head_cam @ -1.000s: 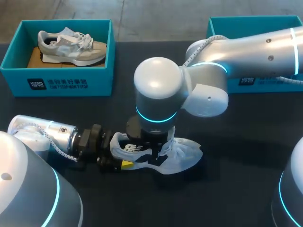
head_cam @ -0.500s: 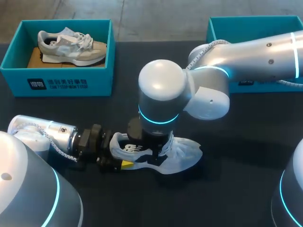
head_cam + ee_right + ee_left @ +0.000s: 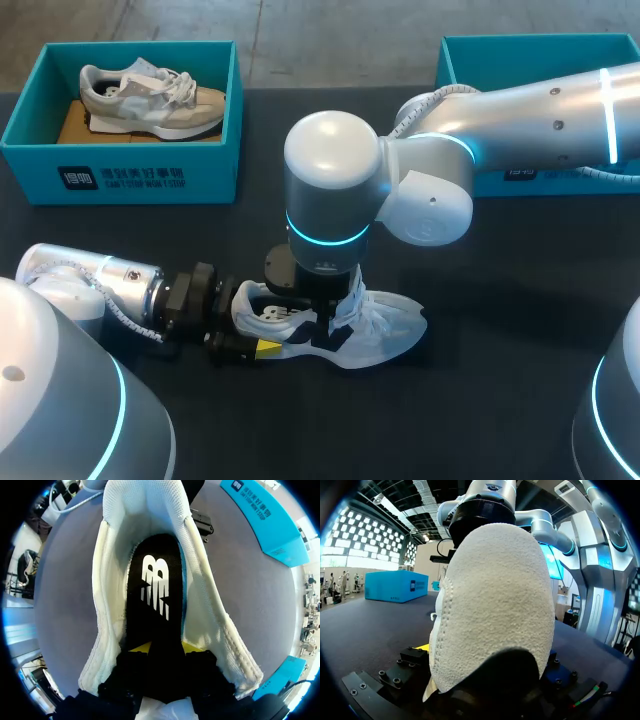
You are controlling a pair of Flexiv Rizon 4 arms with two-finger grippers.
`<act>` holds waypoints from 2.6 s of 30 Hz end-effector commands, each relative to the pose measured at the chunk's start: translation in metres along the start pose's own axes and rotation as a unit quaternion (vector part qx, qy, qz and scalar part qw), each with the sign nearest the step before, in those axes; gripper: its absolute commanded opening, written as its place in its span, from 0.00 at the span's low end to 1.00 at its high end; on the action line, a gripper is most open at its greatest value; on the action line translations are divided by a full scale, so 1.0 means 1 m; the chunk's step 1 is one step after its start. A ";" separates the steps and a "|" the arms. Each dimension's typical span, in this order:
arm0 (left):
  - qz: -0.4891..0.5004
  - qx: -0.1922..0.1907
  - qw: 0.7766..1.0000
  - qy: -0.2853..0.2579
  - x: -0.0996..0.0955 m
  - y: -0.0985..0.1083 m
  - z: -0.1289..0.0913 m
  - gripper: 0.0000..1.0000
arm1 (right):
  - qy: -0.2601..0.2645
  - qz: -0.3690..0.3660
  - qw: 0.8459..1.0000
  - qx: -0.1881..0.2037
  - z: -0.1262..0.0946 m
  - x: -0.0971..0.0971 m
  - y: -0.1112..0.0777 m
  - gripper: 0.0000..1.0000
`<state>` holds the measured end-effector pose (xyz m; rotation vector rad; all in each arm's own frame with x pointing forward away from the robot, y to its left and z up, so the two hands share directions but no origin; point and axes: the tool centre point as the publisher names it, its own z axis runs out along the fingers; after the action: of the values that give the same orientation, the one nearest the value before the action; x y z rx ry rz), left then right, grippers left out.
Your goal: Take the shoe out of the shoebox, open the shoe tongue, remove and reinsert the insole, then place the shoe into the shoebox
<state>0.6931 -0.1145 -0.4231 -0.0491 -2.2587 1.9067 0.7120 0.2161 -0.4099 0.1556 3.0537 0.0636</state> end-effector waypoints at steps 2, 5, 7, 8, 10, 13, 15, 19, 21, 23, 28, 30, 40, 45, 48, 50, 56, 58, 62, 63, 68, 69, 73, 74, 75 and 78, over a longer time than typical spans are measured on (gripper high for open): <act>0.000 0.001 1.000 -0.001 -0.001 0.001 0.001 0.00 | 0.016 0.003 1.000 0.000 0.025 0.010 0.003 0.34; 0.000 0.001 1.000 -0.001 -0.001 0.001 0.001 0.00 | 0.031 0.007 1.000 0.004 0.029 0.015 0.002 0.34; 0.000 0.001 1.000 -0.001 -0.001 0.001 0.001 0.00 | 0.041 0.009 0.999 0.009 0.031 0.018 0.002 0.34; 0.000 0.001 1.000 -0.001 -0.001 0.001 0.001 0.00 | 0.048 0.010 0.999 0.010 0.032 0.019 0.002 0.33; 0.000 0.001 1.000 -0.001 -0.001 0.001 0.001 0.00 | 0.063 0.011 0.998 0.017 0.034 0.021 0.002 0.33; 0.000 0.001 1.000 -0.001 -0.001 0.001 0.001 0.00 | 0.082 0.008 0.996 0.023 0.038 0.024 0.003 0.31; 0.000 0.001 1.000 -0.001 -0.001 0.001 0.001 0.00 | 0.089 0.009 0.996 0.027 0.039 0.026 0.003 0.31; 0.000 0.001 1.000 -0.001 -0.001 0.001 0.001 0.00 | 0.110 0.009 0.993 0.031 0.043 0.033 0.004 0.24; 0.000 0.001 1.000 -0.001 -0.001 0.001 0.001 0.00 | 0.114 0.012 0.993 0.031 0.044 0.035 0.004 0.13; 0.000 0.001 1.000 -0.001 -0.001 0.001 0.001 0.00 | 0.115 0.014 0.993 0.030 0.044 0.038 0.003 0.00; 0.000 0.001 1.000 -0.001 -0.001 0.001 0.001 0.00 | 0.106 0.020 0.994 0.019 0.037 0.042 0.001 0.00; 0.000 0.001 1.000 -0.001 -0.001 0.001 0.001 0.00 | 0.100 0.019 0.995 0.017 0.032 0.043 0.002 0.00; 0.000 0.001 1.000 -0.001 -0.001 0.001 0.001 0.00 | 0.061 0.011 0.998 -0.025 -0.001 0.045 -0.002 0.00; 0.000 0.001 1.000 -0.001 -0.001 0.001 0.001 0.00 | 0.040 0.004 0.998 -0.051 -0.013 0.044 -0.002 0.00; 0.000 0.001 1.000 -0.001 -0.001 0.001 0.001 0.00 | 0.028 -0.003 0.997 -0.070 -0.019 0.043 -0.003 0.00; 0.000 0.001 1.000 -0.001 -0.001 0.001 0.001 0.00 | 0.018 -0.007 0.996 -0.083 -0.023 0.043 -0.004 0.00; 0.000 0.001 1.000 -0.001 -0.001 0.001 0.001 0.00 | -0.007 -0.015 0.993 -0.116 -0.032 0.041 -0.005 0.00; 0.000 0.001 1.000 -0.001 -0.001 0.001 0.001 0.00 | -0.016 -0.017 0.991 -0.135 -0.033 0.039 -0.004 0.00; 0.000 0.001 1.000 -0.001 -0.001 0.001 0.001 0.00 | -0.032 -0.014 0.986 -0.164 -0.036 0.037 -0.006 0.00; 0.000 0.001 1.000 -0.001 -0.001 0.001 0.001 0.00 | -0.035 -0.012 0.985 -0.169 -0.037 0.036 -0.007 0.00; 0.000 0.001 1.000 -0.001 -0.001 0.001 0.001 0.00 | -0.057 -0.010 0.977 -0.205 -0.043 0.036 -0.013 0.00; 0.000 0.001 1.000 -0.001 -0.001 0.001 0.001 0.00 | -0.061 -0.010 0.975 -0.213 -0.045 0.036 -0.014 0.00; 0.000 0.001 1.000 -0.001 -0.001 0.001 0.001 0.00 | -0.079 -0.014 0.967 -0.242 -0.050 0.036 -0.016 0.00; 0.000 0.001 1.000 -0.001 -0.001 0.001 0.001 0.00 | -0.082 -0.016 0.965 -0.247 -0.051 0.036 -0.016 0.00; 0.000 0.001 1.000 -0.001 -0.001 0.001 0.001 0.00 | -0.084 -0.016 0.964 -0.250 -0.052 0.036 -0.016 0.00; 0.000 0.001 1.000 -0.001 -0.001 0.001 0.001 0.00 | -0.089 -0.021 0.961 -0.262 -0.054 0.034 -0.016 0.00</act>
<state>0.6914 -0.1167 -0.4222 -0.0500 -2.2582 1.9072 0.6768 0.2124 -0.3624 0.0686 2.7784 0.6882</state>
